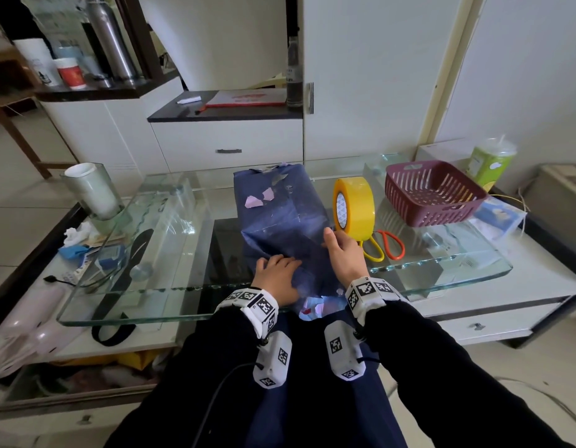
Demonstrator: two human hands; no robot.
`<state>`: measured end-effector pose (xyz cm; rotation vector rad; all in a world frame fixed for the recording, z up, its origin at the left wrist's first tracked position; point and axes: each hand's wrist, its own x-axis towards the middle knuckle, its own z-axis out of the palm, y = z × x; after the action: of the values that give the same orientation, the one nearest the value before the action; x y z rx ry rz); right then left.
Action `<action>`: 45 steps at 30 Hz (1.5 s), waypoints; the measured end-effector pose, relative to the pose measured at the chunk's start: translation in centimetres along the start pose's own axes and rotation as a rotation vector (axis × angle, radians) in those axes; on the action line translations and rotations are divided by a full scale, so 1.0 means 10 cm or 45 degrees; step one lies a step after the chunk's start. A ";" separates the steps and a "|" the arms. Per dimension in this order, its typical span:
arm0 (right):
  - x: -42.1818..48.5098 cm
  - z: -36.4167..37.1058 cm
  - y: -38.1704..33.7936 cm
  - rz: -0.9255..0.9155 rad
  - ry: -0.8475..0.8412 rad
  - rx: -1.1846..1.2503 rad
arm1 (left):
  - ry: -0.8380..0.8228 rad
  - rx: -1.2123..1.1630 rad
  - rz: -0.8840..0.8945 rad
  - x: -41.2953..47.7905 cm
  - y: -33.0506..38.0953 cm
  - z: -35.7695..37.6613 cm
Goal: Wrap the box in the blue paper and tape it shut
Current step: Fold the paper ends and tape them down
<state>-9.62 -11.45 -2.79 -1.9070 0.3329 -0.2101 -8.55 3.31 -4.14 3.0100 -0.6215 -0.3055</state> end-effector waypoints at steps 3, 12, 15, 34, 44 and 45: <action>0.02 -0.02 0.01 0.035 -0.024 0.008 | 0.006 -0.007 0.010 0.01 -0.01 0.02; 0.08 -0.07 0.00 0.138 -0.072 0.172 | 0.051 0.075 0.081 -0.03 0.05 0.08; 0.11 -0.11 -0.05 0.156 -0.065 0.251 | 0.154 0.051 0.152 -0.05 0.09 0.12; -0.18 0.08 0.20 0.425 -0.363 0.416 | 0.038 -0.605 0.004 -0.21 0.08 0.23; -0.36 0.19 0.42 0.443 -0.385 0.381 | 0.038 -0.490 0.057 -0.30 0.07 0.55; -0.37 0.19 0.45 0.419 -0.366 0.366 | 0.044 -0.490 0.063 -0.31 0.07 0.57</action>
<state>-13.14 -10.03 -7.64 -1.5460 0.3924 0.2236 -12.71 3.86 -9.10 2.6233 -0.5591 -0.3274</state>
